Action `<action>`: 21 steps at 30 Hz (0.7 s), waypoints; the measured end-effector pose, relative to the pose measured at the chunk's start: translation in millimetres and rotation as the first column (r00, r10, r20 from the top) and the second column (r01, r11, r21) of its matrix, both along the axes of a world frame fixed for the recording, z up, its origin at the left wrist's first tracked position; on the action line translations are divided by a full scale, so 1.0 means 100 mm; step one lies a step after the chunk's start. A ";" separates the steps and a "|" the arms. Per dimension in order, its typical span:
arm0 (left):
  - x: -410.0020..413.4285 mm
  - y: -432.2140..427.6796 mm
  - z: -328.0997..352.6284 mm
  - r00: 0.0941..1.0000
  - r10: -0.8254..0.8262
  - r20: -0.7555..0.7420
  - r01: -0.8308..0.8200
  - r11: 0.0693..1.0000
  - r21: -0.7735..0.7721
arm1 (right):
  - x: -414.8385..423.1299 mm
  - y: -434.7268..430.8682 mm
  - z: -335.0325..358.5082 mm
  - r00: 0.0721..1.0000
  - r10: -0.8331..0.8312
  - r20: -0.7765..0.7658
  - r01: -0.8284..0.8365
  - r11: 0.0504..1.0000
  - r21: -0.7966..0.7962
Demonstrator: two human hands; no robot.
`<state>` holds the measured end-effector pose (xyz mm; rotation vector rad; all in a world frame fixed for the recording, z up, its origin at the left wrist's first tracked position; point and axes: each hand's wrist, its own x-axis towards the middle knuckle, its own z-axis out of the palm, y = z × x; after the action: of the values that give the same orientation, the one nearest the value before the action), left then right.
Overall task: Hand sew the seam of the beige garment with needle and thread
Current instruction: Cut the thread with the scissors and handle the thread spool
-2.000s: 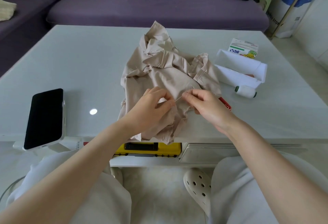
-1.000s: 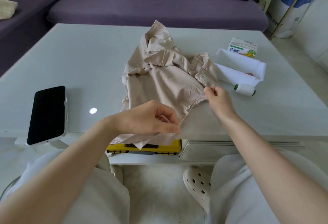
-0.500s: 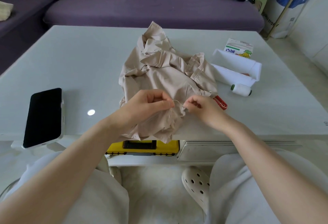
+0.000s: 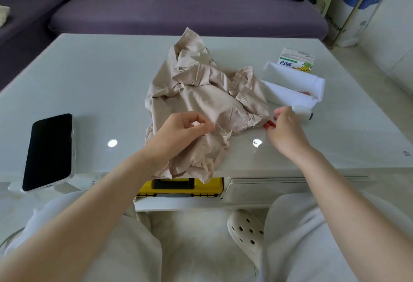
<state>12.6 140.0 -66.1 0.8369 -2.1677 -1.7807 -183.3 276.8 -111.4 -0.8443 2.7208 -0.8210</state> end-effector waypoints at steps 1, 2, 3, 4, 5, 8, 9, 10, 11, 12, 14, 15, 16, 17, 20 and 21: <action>0.00 0.00 0.00 1.000 0.001 -0.006 -0.001 1.000 0.001 | 0.00 -0.01 -0.02 1.000 0.013 0.001 -0.013 0.997 0.071; 0.00 0.01 0.00 1.000 0.002 -0.014 -0.002 1.000 0.005 | 0.00 -0.02 -0.03 0.999 0.030 -0.017 -0.028 0.992 0.123; 0.00 0.01 0.00 1.000 0.004 -0.024 -0.004 1.000 0.008 | 0.00 -0.03 -0.02 0.998 0.044 -0.036 -0.038 0.988 0.149; 0.00 0.01 0.00 0.999 0.009 -0.034 -0.009 1.000 0.012 | 0.01 -0.05 -0.01 0.997 0.056 -0.054 -0.047 0.987 0.154; 0.00 0.01 -0.01 0.999 0.016 -0.039 -0.015 1.000 0.015 | 0.03 -0.05 0.02 0.995 0.063 -0.073 -0.051 0.985 0.162; -0.01 0.01 -0.01 0.999 0.029 -0.040 -0.029 1.000 0.007 | 0.04 -0.05 0.05 0.981 0.107 -0.164 -0.051 0.948 0.314; -0.01 0.01 -0.01 0.999 0.035 -0.038 -0.035 0.999 0.004 | 0.06 -0.04 0.07 0.978 0.106 -0.179 -0.031 0.925 0.380; -0.01 0.01 -0.02 0.998 0.044 -0.039 -0.044 0.999 0.007 | 0.09 -0.03 0.08 0.978 0.091 -0.189 -0.002 0.904 0.428; -0.01 0.01 -0.02 0.997 0.057 -0.044 -0.057 0.998 0.017 | 0.11 -0.01 0.09 0.982 0.062 -0.181 0.028 0.889 0.458; -0.01 0.00 -0.02 0.996 0.071 -0.053 -0.070 0.997 0.030 | 0.14 0.01 0.10 0.986 0.025 -0.162 0.055 0.880 0.471; -0.02 0.00 -0.03 0.993 0.097 -0.071 -0.093 0.994 0.053 | 0.18 0.06 0.13 0.992 -0.055 -0.115 0.102 0.882 0.459; -0.03 0.01 -0.03 0.991 0.107 -0.080 -0.102 0.993 0.063 | 0.19 0.08 0.15 0.991 -0.091 -0.097 0.124 0.891 0.437; -0.03 0.01 -0.03 0.989 0.117 -0.090 -0.111 0.991 0.073 | 0.19 0.11 0.17 0.989 -0.118 -0.088 0.144 0.904 0.402; -0.03 0.01 -0.03 0.987 0.126 -0.096 -0.118 0.990 0.082 | 0.18 0.15 0.19 0.987 -0.135 -0.083 0.156 0.923 0.350; -0.05 0.01 -0.02 0.984 0.147 -0.100 -0.136 0.984 0.112 | 0.19 0.28 0.26 0.989 -0.144 -0.043 0.148 0.981 0.128; -0.05 0.01 -0.02 0.983 0.152 -0.100 -0.139 0.983 0.121 | 0.20 0.30 0.27 0.990 -0.137 -0.010 0.137 0.990 0.033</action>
<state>7.4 141.4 -67.7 0.8774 -1.9013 -1.8452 -163.2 307.0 -84.3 -0.6610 2.8171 -0.7969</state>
